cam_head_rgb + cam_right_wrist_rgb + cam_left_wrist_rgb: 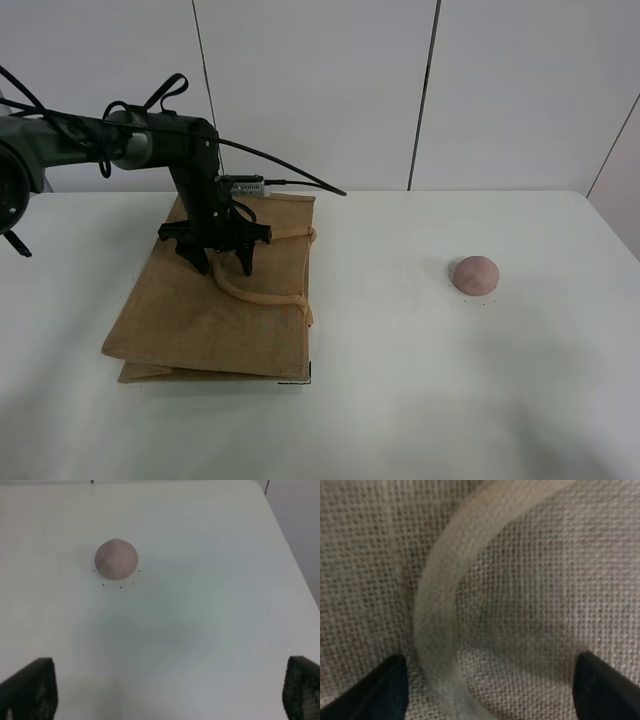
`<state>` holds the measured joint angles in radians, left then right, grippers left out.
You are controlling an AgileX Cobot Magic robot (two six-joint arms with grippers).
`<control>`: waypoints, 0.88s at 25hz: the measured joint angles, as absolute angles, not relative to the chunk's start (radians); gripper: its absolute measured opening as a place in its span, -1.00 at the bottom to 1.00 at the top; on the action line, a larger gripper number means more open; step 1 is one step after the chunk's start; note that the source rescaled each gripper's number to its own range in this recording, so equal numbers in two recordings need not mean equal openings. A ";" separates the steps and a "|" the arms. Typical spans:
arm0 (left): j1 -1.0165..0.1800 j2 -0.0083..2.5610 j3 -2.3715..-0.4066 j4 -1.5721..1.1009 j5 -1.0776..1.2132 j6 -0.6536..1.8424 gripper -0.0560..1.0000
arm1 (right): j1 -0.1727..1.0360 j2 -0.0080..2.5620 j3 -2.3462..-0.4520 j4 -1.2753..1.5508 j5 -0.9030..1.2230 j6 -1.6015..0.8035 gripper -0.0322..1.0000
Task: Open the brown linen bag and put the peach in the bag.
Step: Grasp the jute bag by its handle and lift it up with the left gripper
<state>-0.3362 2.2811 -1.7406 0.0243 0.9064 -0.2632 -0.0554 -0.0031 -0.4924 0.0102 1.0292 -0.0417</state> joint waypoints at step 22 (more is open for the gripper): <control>-0.335 2.290 -1.754 0.071 0.954 -0.265 -0.89 | -0.055 -0.003 -0.492 0.010 1.029 -0.042 1.00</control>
